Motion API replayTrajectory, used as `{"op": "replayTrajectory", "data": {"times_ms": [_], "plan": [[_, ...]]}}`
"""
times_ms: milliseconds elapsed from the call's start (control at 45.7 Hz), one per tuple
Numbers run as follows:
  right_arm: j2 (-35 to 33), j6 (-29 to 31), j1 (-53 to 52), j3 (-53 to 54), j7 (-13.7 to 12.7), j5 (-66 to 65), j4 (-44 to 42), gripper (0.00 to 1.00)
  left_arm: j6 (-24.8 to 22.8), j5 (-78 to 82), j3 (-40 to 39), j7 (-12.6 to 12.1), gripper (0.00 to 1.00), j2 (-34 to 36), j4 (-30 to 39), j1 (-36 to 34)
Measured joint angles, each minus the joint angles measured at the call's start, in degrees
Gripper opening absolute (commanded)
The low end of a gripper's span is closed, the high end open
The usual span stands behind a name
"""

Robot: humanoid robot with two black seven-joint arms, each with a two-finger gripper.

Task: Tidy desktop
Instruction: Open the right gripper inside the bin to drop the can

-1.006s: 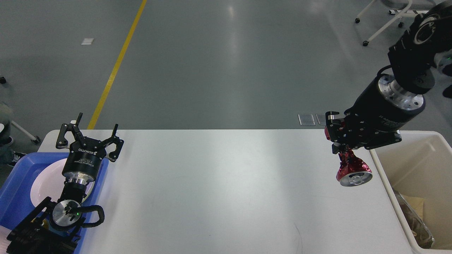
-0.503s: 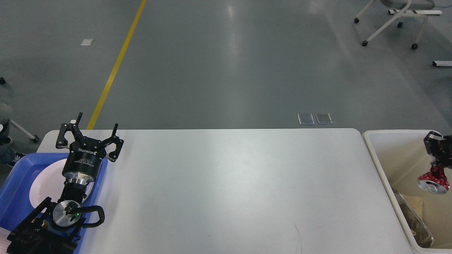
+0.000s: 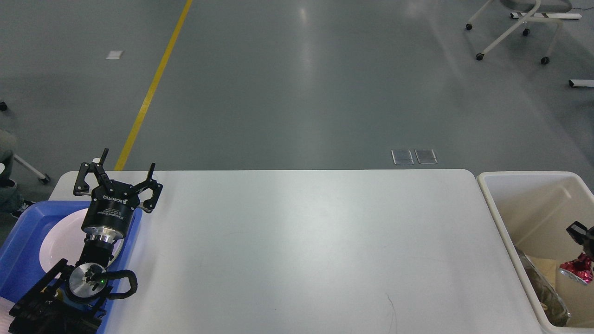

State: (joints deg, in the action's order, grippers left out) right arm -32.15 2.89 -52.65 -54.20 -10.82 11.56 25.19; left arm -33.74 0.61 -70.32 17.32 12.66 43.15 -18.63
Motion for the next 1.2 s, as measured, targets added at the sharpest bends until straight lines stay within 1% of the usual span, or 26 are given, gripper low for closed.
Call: {"op": "replayTrajectory", "data": {"times_ms": [87,219,350,569,590,634,656,678,700,765,853,919,1203], "plan": [[3.55,-2.98,6.34,2.40,0.27,0.03,-7.19,0.00,0.00,0.00,0.00,0.03,0.96,0.00,0.00,0.00],[7.95,-7.68,12.30,3.45,0.35,0.04,-13.53,0.00,0.00,0.01,0.00,0.06,0.96,-0.01,0.00,0.00],[11.22,-10.99,15.89,3.46,0.38,-0.02,-16.07,0.00,0.00,0.01,0.00,0.06,0.96,-0.01,0.00,0.00],[12.34,-12.00,17.68,3.45,0.30,-0.05,-16.68,0.00,0.00,0.01,-0.01,0.06,0.96,-0.01,0.00,0.00],[12.36,-12.00,17.78,3.43,0.27,-0.05,-16.68,0.10,0.00,0.01,-0.01,0.06,0.96,-0.01,0.00,0.00],[12.40,-12.03,17.92,3.39,0.19,-0.05,-16.68,0.48,0.00,0.01,-0.01,0.06,0.96,-0.01,0.00,0.00],[12.41,-12.08,17.96,3.38,0.16,-0.05,-16.68,0.66,0.00,0.01,-0.01,0.06,0.96,-0.01,0.00,0.00],[12.43,-12.19,17.98,3.38,0.15,-0.05,-16.68,0.81,0.00,0.01,-0.01,0.06,0.96,-0.01,0.00,0.00],[12.44,-12.42,18.00,3.38,0.13,-0.05,-16.68,0.89,0.00,0.01,-0.01,0.06,0.96,-0.01,0.00,0.00],[12.44,-13.90,18.01,3.38,0.11,-0.05,-16.68,1.00,0.00,0.01,-0.01,0.06,0.96,-0.01,0.00,0.00],[12.44,-17.37,18.09,3.38,0.11,-0.05,-16.60,1.00,0.00,0.01,-0.01,0.06,0.96,-0.01,0.00,0.00],[12.44,-18.71,18.16,3.31,0.11,-0.08,-16.42,1.00,0.00,0.01,-0.01,0.06,0.96,-0.01,0.00,0.00],[12.27,-19.33,17.94,3.30,0.13,-0.07,-16.16,1.00,0.01,0.01,-0.01,-0.02,0.96,-0.01,0.00,0.00]]}}
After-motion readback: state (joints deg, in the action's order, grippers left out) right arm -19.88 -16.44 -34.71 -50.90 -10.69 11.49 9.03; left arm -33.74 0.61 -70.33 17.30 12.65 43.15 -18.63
